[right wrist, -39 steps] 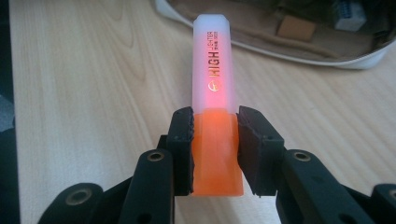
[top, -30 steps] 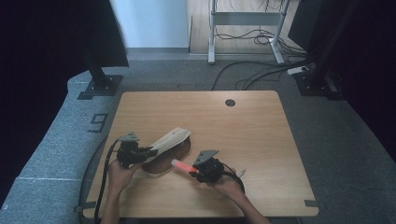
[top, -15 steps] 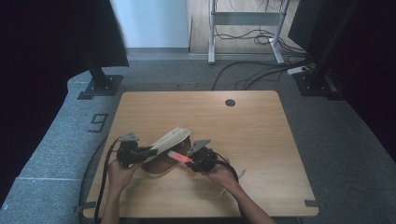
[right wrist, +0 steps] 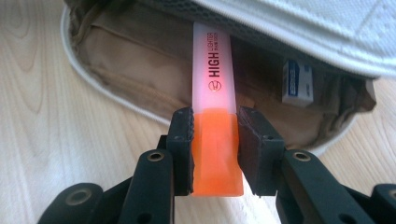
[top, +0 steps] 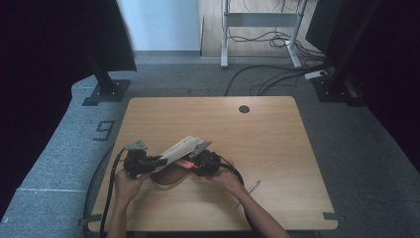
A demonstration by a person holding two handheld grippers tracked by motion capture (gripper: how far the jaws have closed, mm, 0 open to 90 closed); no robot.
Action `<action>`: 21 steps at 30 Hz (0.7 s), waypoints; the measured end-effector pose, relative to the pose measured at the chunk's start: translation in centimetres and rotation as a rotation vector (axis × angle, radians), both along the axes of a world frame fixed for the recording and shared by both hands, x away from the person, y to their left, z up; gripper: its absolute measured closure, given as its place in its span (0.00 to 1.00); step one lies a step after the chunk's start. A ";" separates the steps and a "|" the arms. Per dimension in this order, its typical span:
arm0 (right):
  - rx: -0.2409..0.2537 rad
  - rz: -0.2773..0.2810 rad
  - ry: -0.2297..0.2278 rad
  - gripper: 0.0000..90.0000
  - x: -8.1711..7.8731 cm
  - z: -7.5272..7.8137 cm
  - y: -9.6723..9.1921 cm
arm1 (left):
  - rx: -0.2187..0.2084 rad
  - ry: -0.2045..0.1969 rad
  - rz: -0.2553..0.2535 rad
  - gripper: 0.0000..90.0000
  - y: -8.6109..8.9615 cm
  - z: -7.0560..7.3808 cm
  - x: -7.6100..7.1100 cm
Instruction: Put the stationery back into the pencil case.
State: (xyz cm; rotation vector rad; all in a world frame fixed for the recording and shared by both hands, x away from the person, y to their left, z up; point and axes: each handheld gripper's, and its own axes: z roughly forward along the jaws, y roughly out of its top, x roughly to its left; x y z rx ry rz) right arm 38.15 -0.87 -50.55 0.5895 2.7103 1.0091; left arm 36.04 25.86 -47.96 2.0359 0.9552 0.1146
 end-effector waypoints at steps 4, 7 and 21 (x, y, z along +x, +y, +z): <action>-0.009 0.003 -0.005 0.73 0.7 -0.2 0.8 | -0.001 0.000 -0.002 0.84 0.0 0.0 0.0; -0.007 0.010 -0.001 0.73 1.2 -0.3 1.4 | -0.001 0.001 -0.003 0.84 0.0 0.0 0.0; 0.015 0.017 0.014 0.72 2.9 -1.3 2.6 | 0.006 0.001 0.012 0.84 0.1 0.0 0.0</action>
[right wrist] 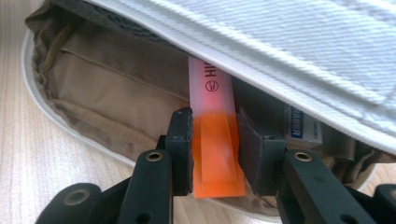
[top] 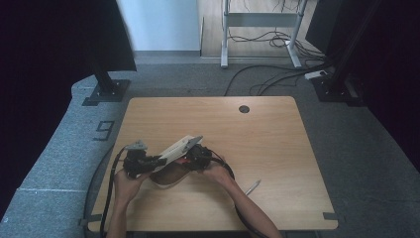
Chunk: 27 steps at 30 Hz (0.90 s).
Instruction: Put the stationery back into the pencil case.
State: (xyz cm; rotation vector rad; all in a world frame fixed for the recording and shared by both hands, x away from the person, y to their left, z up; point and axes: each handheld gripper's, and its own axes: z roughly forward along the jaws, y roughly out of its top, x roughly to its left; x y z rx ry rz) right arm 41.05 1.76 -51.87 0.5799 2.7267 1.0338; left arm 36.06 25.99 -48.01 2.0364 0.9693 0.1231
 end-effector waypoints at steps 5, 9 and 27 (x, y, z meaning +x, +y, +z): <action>-0.018 -0.021 -0.014 0.66 0.3 0.0 -0.3 | -0.003 0.003 -0.003 0.84 0.0 0.0 0.0; -0.036 -0.048 -0.022 0.61 0.6 0.0 -1.0 | -0.006 0.006 -0.004 0.84 0.1 0.0 0.0; -0.021 -0.119 -0.010 0.81 1.1 -0.4 -2.7 | -0.008 0.005 -0.004 0.84 0.0 -0.1 0.0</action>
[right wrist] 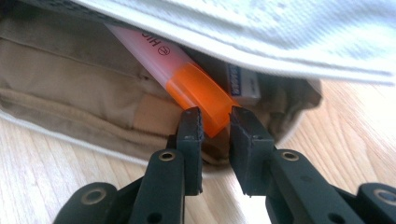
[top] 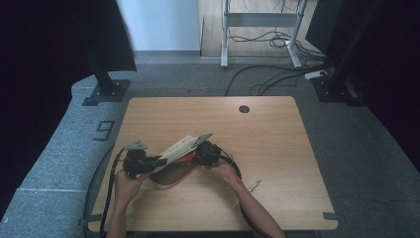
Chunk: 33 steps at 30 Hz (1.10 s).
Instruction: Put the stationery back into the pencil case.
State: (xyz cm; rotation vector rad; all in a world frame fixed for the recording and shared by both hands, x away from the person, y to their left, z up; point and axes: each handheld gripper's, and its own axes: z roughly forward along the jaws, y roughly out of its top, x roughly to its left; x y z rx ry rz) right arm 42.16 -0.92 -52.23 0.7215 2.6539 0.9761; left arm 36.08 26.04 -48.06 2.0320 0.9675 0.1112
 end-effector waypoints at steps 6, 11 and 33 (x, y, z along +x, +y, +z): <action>0.008 0.004 0.003 0.81 0.1 -0.2 1.1 | 0.005 -0.002 -0.004 0.84 -0.1 0.0 0.0; 0.020 0.007 0.005 0.81 0.3 -0.2 1.1 | 0.003 -0.001 -0.004 0.84 -0.1 0.0 0.0; 0.048 0.011 0.005 0.37 -1.3 1.6 -3.5 | 0.005 0.002 -0.009 0.83 -0.1 -0.1 0.0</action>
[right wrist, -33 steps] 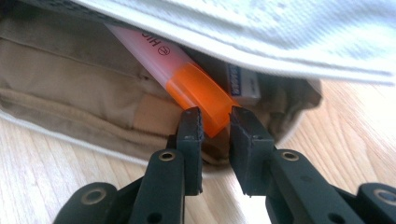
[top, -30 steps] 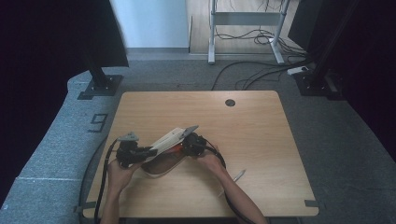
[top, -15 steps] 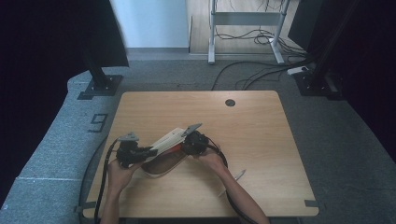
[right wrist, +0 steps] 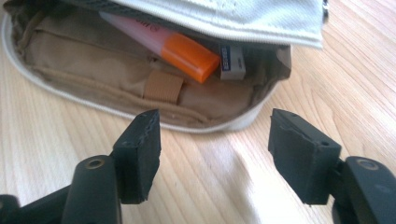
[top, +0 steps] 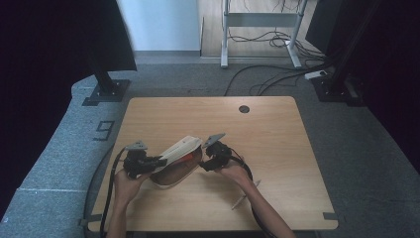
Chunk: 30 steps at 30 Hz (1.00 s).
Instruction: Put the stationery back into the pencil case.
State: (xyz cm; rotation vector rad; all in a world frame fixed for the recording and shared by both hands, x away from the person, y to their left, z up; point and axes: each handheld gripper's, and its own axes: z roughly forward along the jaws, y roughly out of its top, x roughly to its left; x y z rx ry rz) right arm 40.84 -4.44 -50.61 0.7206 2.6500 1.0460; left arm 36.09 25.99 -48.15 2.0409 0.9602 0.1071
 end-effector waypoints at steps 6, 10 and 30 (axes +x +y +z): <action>0.007 0.004 -0.005 0.32 -0.8 0.2 -1.5 | 0.000 0.001 -0.002 0.83 0.0 0.0 0.0; 0.009 0.005 -0.001 0.31 -1.2 0.2 -2.4 | 0.000 0.002 -0.002 0.83 0.0 0.0 0.0; 0.038 -0.008 0.021 0.37 -4.6 -0.2 -8.1 | -0.001 0.005 -0.004 0.83 0.0 0.0 0.0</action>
